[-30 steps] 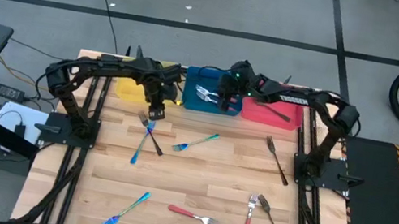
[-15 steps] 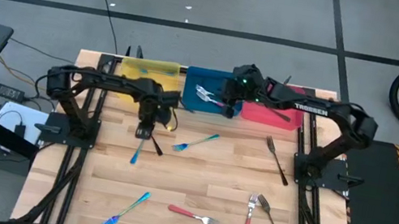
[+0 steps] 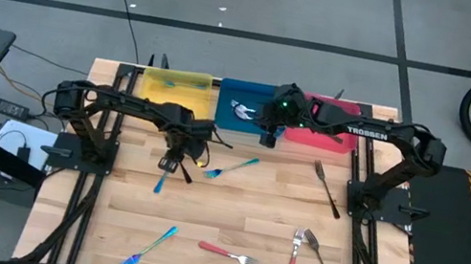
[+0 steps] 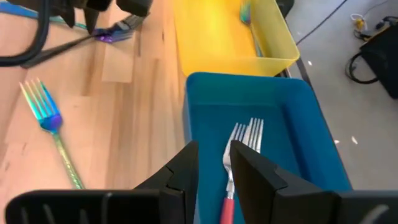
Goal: Sort silverware by color (type)
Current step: Put the black fork into the pink bin
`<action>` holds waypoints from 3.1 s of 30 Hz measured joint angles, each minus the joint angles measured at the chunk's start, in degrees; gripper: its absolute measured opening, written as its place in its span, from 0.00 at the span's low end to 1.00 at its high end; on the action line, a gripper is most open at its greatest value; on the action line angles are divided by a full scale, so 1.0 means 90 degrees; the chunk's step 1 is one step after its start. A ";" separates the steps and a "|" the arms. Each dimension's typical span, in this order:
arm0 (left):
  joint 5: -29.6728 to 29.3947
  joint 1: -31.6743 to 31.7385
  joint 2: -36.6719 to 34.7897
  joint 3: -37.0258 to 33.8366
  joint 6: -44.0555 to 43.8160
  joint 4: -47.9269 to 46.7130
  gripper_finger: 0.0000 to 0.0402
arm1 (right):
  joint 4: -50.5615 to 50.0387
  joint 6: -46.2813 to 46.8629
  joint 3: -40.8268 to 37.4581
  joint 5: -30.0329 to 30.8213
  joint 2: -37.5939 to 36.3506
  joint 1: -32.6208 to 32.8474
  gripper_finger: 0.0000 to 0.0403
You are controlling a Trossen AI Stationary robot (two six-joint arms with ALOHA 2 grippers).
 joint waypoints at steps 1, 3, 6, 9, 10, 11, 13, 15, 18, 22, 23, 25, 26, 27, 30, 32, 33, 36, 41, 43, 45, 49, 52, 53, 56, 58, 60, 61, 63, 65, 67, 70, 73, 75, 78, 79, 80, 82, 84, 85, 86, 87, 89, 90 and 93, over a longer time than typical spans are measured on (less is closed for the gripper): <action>0.0001 0.0000 0.0000 0.0000 0.0009 0.0000 0.28 | -0.0010 0.0000 0.0000 0.0052 0.0000 0.0026 0.25; 0.0002 0.0000 0.0026 0.0000 0.0060 0.0005 0.28 | -0.0042 0.0000 0.0000 0.0128 0.0000 0.0067 0.25; 0.0021 -0.0002 0.0148 -0.0031 0.0147 0.0038 0.28 | -0.0058 -0.0001 0.0000 0.0126 0.0000 0.0086 0.25; 0.0077 -0.0002 0.0265 -0.0164 0.0261 0.0129 0.28 | -0.0086 -0.0002 0.0000 0.0129 0.0000 0.0086 0.25; 0.0079 -0.0004 0.0286 -0.0211 0.0257 0.0160 0.28 | -0.0082 -0.0002 0.0000 0.0129 0.0000 0.0084 0.25; 0.0080 -0.0005 0.0296 -0.0237 0.0249 0.0191 0.28 | -0.0077 -0.0002 0.0000 0.0137 0.0000 0.0082 0.25; 0.0083 -0.0002 0.0282 -0.0308 0.0260 0.0409 0.28 | -0.0070 -0.0008 0.0000 0.0138 0.0000 0.0084 0.25; 0.0085 -0.0002 0.0284 -0.0393 0.0279 0.0484 0.28 | -0.0058 -0.0011 0.0000 0.0138 0.0000 0.0084 0.25; 0.0076 -0.0002 0.0282 -0.0562 0.0281 0.0834 0.28 | -0.0057 -0.0015 0.0002 0.0138 0.0000 0.0072 0.25; 0.0045 0.0002 0.0240 -0.0759 0.0373 0.1052 0.28 | -0.0057 -0.0017 0.0002 0.0134 0.0000 0.0069 0.25; 0.0026 0.0002 0.0240 -0.0790 0.0370 0.1099 0.28 | -0.0055 -0.0017 0.0002 0.0134 0.0000 0.0069 0.25; 0.0011 0.0000 0.0243 -0.0799 0.0338 0.1127 0.28 | -0.0055 -0.0017 0.0002 0.0134 0.0000 0.0069 0.25; 0.0010 0.0000 0.0248 -0.0799 0.0326 0.1139 0.27 | -0.0052 -0.0017 0.0002 0.0134 0.0000 0.0069 0.25; 0.0007 0.0000 0.0248 -0.0801 0.0330 0.1158 0.26 | -0.0048 -0.0017 0.0002 0.0134 0.0000 0.0069 0.25; -0.0002 0.0000 0.0253 -0.0801 0.0327 0.1189 0.19 | -0.0041 -0.0019 0.0002 0.0129 0.0000 0.0069 0.25; -0.0011 0.0002 0.0257 -0.0801 0.0326 0.1203 0.12 | -0.0040 -0.0019 0.0002 0.0129 0.0000 0.0069 0.25; -0.0023 0.0002 0.0258 -0.0801 0.0320 0.1206 0.09 | -0.0040 -0.0019 0.0002 0.0129 0.0000 0.0069 0.25; -0.0022 0.0002 0.0257 -0.0804 0.0281 0.1185 0.02 | -0.0038 -0.0019 0.0002 0.0131 0.0000 0.0069 0.25; -0.0016 0.0002 0.0261 -0.0806 0.0259 0.1177 0.02 | -0.0037 -0.0019 0.0002 0.0134 0.0000 0.0069 0.25; -0.0015 0.0002 0.0264 -0.0804 0.0254 0.1173 0.01 | -0.0033 -0.0019 0.0002 0.0134 0.0000 0.0069 0.25; -0.0017 0.0000 0.0223 -0.0806 0.0223 0.1195 0.01 | -0.0031 -0.0018 0.0002 0.0136 0.0000 0.0069 0.25; -0.0029 -0.0001 0.0178 -0.0631 0.0060 0.0979 0.00 | -0.0013 -0.0018 0.0002 0.0138 0.0001 0.0069 0.25; -0.0024 -0.0005 0.0170 -0.0388 0.0052 0.0812 0.00 | -0.0004 -0.0017 0.0002 0.0193 -0.0006 0.0069 0.25; -0.0024 -0.0005 0.0168 -0.0333 0.0050 0.0714 0.00 | -0.0003 -0.0018 0.0003 0.0265 -0.0012 0.0069 0.25; -0.0048 -0.0005 0.0168 -0.0295 0.0065 0.0619 0.00 | -0.0028 -0.0007 0.0002 0.0434 -0.0147 0.0069 0.25; -0.0069 -0.0001 0.0168 -0.0236 0.0058 0.0592 0.00 | -0.0032 -0.0005 0.0003 0.0449 -0.0320 0.0071 0.25; -0.0171 0.0011 0.0166 -0.0144 0.0036 0.0379 0.00 | -0.0077 -0.0005 0.0005 0.0443 -0.0531 0.0078 0.25; -0.0207 0.0016 0.0164 -0.0091 0.0037 0.0265 0.00 | -0.0131 -0.0005 0.0005 0.0435 -0.0657 0.0084 0.25; -0.0311 0.0048 0.0158 0.0051 0.0060 0.0156 0.00 | -0.0213 -0.0002 0.0005 0.0431 -0.0932 0.0103 0.25; -0.0375 0.0097 0.0155 0.0247 0.0056 -0.0007 0.00 | -0.0330 -0.0002 0.0005 0.0452 -0.1204 0.0123 0.25; -0.0393 0.0162 0.0154 0.0476 0.0036 -0.0192 0.00 | -0.0406 -0.0002 0.0005 0.0449 -0.1454 0.0123 0.25; -0.0415 0.0227 0.0146 0.0791 -0.0029 -0.0296 0.00 | -0.0539 0.0000 0.0007 0.0452 -0.1782 0.0123 0.25; -0.0428 0.0273 0.0143 0.1168 -0.0052 -0.0267 0.00 | -0.0741 0.0022 0.0007 0.0452 -0.2055 0.0125 0.25; -0.0430 0.0303 0.0143 0.1410 -0.0052 -0.0182 0.00 | -0.0866 0.0186 0.0007 0.0452 -0.2224 0.0123 0.25; -0.0442 0.0340 0.0143 0.1748 -0.0052 0.0178 0.00 | -0.1091 0.0480 0.0007 0.0452 -0.2450 0.0123 0.25; -0.0442 0.0352 0.0143 0.1863 -0.0055 0.0318 0.00 | -0.1169 0.0571 0.0007 0.0450 -0.2515 0.0123 0.25; -0.0440 0.0370 0.0143 0.1965 -0.0057 0.0450 0.00 | -0.1242 0.0680 0.0007 0.0440 -0.2574 0.0125 0.25; -0.0444 0.0379 0.0143 0.2092 -0.0058 0.0857 0.00 | -0.1414 0.0892 0.0007 0.0342 -0.2685 0.0123 0.25; -0.0444 0.0379 0.0143 0.2146 -0.0061 0.1204 0.00 | -0.1630 0.1116 0.0007 0.0187 -0.2756 0.0130 0.25; -0.0444 0.0379 0.0143 0.2159 -0.0065 0.1393 0.00 | -0.1729 0.1186 0.0007 0.0079 -0.2776 0.0132 0.25; -0.0444 0.0379 0.0143 0.2163 -0.0066 0.1596 0.00 | -0.1823 0.1259 0.0007 -0.0023 -0.2791 0.0148 0.25; -0.0444 0.0379 0.0143 0.2164 -0.0067 0.1759 0.00 | -0.1933 0.1310 0.0007 -0.0085 -0.2798 0.0172 0.25; -0.0444 0.0379 0.0143 0.2164 -0.0069 0.2031 0.00 | -0.2124 0.1380 0.0005 -0.0083 -0.2794 0.0241 0.25; -0.0442 0.0376 0.0143 0.2164 -0.0071 0.2169 0.00 | -0.2208 0.1453 0.0007 -0.0037 -0.2793 0.0284 0.25; -0.0442 0.0374 0.0143 0.2164 -0.0110 0.2671 0.00 | -0.2438 0.1670 0.0005 0.0046 -0.2793 0.0391 0.25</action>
